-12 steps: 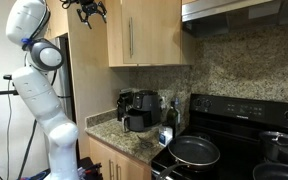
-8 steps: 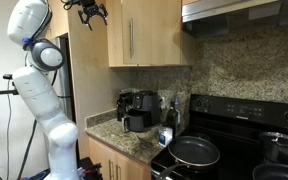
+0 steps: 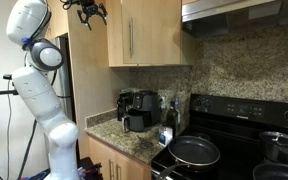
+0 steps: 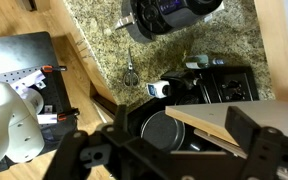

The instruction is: Open the airfryer, place the bottle of black pepper inside the open upper cabinet, close the open upper cabinet

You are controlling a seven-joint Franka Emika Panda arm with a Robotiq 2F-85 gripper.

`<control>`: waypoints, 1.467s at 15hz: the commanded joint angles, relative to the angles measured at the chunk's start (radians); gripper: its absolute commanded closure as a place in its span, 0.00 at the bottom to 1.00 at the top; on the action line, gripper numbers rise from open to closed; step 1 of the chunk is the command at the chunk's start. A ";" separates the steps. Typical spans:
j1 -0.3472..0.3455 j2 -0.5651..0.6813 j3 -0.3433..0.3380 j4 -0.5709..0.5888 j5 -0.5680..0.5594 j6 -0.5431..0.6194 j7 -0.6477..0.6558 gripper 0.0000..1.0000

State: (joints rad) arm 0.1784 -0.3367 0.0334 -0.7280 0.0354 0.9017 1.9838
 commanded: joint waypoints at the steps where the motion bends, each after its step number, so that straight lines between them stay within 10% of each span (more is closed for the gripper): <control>1: -0.017 0.030 -0.171 0.075 0.036 -0.012 -0.014 0.00; 8: 0.031 -0.005 -0.326 -0.083 0.366 -0.094 0.186 0.00; 14: 0.026 0.008 -0.398 -0.050 0.349 -0.045 0.228 0.00; 22: -0.114 0.083 -0.746 -0.125 0.675 0.184 0.305 0.00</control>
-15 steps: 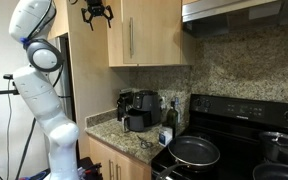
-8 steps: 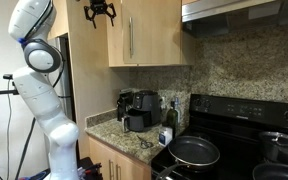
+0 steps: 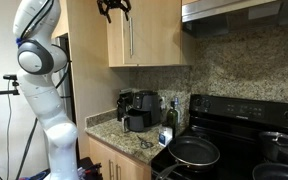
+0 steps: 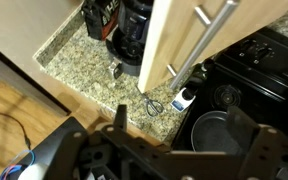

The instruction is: Open the airfryer, place the bottle of black pepper inside the open upper cabinet, close the open upper cabinet

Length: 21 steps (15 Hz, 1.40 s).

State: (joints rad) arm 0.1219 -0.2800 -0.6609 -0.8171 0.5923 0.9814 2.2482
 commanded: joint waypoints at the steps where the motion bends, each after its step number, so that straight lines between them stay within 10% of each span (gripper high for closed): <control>1: -0.071 0.018 -0.013 -0.014 0.074 0.024 -0.004 0.00; 6: -0.101 0.064 -0.011 -0.017 0.057 0.023 0.010 0.00; 15: -0.076 0.143 0.109 -0.071 0.125 0.399 0.233 0.00; 16: -0.165 0.150 0.126 -0.038 0.183 0.276 0.195 0.00; 21: -0.163 0.145 0.153 -0.054 0.175 0.247 0.199 0.00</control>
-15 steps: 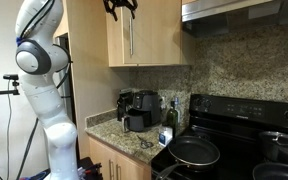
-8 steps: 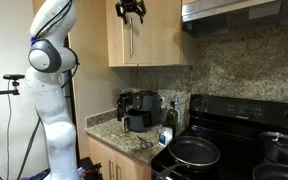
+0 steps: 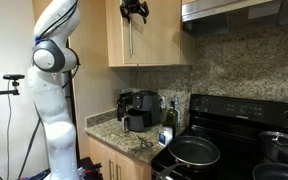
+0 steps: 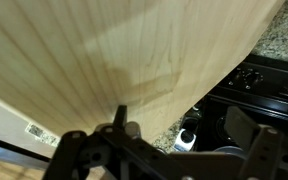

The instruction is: Open the airfryer, place the bottle of black pepper inside the open upper cabinet, close the open upper cabinet

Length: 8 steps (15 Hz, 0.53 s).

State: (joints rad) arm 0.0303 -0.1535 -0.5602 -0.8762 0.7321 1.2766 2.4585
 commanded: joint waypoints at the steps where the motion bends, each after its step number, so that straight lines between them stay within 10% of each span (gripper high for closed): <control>1: 0.007 -0.009 0.049 -0.033 0.001 -0.040 -0.010 0.00; 8: 0.105 -0.020 0.284 -0.042 -0.143 0.007 -0.037 0.00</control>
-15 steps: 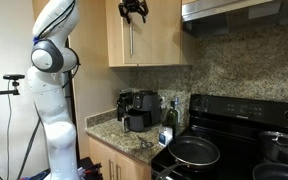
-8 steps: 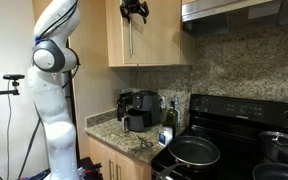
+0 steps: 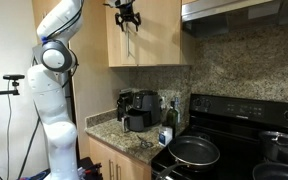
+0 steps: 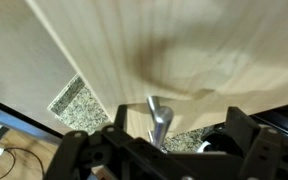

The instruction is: Open the airfryer, place the bottle of black pepper inside the open upper cabinet, close the open upper cabinet

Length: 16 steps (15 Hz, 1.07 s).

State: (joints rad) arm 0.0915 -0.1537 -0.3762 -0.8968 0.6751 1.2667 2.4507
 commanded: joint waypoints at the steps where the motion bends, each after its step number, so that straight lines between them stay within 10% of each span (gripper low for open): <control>1: 0.060 -0.012 0.148 -0.004 -0.153 0.033 -0.044 0.00; 5: 0.093 -0.024 0.280 0.011 -0.419 0.115 -0.095 0.00; 16: 0.094 0.131 0.235 0.091 -0.263 0.158 0.001 0.00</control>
State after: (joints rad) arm 0.1877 -0.1164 -0.1223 -0.8850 0.3415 1.3782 2.4113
